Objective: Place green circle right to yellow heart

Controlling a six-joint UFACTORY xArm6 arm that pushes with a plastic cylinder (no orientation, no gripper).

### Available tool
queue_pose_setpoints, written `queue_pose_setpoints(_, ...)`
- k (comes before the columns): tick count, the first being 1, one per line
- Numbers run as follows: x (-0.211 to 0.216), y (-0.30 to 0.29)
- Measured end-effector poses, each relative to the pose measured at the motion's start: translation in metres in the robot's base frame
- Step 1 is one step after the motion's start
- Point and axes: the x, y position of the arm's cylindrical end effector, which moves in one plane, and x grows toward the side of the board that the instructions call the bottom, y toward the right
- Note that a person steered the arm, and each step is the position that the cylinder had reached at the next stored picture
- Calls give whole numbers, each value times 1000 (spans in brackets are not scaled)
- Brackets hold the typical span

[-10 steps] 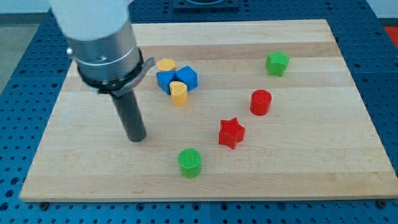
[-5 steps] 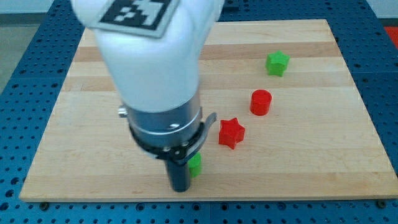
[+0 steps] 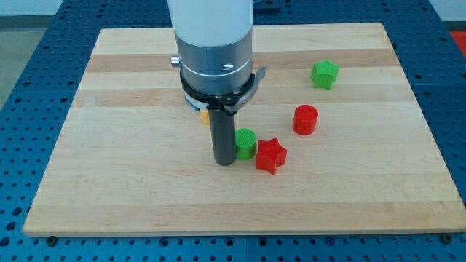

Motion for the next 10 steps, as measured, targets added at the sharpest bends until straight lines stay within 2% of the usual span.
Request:
queue_pose_setpoints(1,15,12)
queue_pose_setpoints(7,2,26)
queue_pose_setpoints(9,-27,24)
queue_pose_setpoints(10,-27,19)
